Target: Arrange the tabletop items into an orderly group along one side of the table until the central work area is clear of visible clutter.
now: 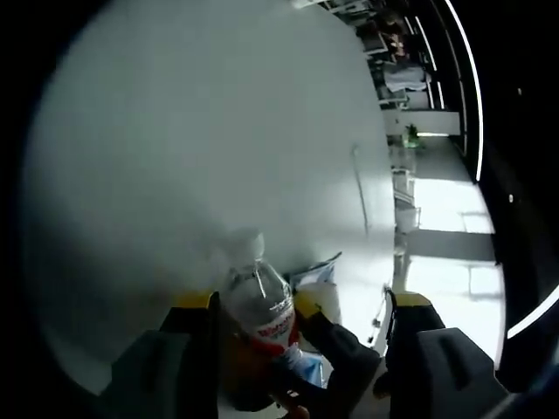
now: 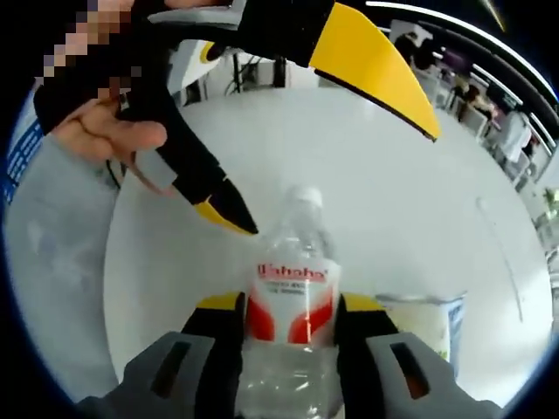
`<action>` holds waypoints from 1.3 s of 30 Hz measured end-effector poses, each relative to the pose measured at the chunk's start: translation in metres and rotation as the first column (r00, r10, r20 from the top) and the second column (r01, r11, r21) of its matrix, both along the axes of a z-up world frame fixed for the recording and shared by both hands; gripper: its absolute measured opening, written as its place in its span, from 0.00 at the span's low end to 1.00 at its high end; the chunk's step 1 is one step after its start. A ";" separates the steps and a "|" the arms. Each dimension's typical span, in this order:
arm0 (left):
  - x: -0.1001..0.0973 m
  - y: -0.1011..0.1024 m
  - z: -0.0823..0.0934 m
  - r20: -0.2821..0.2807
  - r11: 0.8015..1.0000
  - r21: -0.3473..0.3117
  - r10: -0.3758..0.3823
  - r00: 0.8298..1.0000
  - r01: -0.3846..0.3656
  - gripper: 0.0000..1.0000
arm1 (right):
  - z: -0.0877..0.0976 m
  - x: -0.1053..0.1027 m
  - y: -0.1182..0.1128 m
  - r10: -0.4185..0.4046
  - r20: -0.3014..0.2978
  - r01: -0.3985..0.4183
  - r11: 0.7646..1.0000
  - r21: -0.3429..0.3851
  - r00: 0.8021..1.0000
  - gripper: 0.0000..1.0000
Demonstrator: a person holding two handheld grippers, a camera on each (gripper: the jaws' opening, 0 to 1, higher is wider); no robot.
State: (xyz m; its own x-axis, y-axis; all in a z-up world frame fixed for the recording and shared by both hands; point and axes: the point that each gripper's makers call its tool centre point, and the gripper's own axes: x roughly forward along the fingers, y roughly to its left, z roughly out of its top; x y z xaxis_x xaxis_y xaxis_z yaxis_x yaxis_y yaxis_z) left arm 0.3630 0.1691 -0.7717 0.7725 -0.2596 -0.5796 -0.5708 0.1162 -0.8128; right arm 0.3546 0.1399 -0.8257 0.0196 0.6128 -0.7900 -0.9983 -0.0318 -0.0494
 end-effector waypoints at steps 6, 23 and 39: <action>0.004 0.000 0.007 0.046 0.998 -0.040 0.041 0.998 -0.040 0.74 | 0.005 -0.003 0.000 -0.017 0.036 0.015 0.997 0.073 0.999 0.35; 0.003 -0.009 0.001 0.077 1.000 0.020 -0.023 0.997 0.021 0.77 | 0.028 -0.004 0.003 -0.072 0.029 0.065 0.979 0.192 0.997 0.31; -0.003 -0.011 -0.006 0.058 1.000 0.006 -0.019 0.998 0.019 0.74 | 0.015 -0.007 -0.003 -0.063 -0.013 0.064 0.995 0.082 0.998 0.30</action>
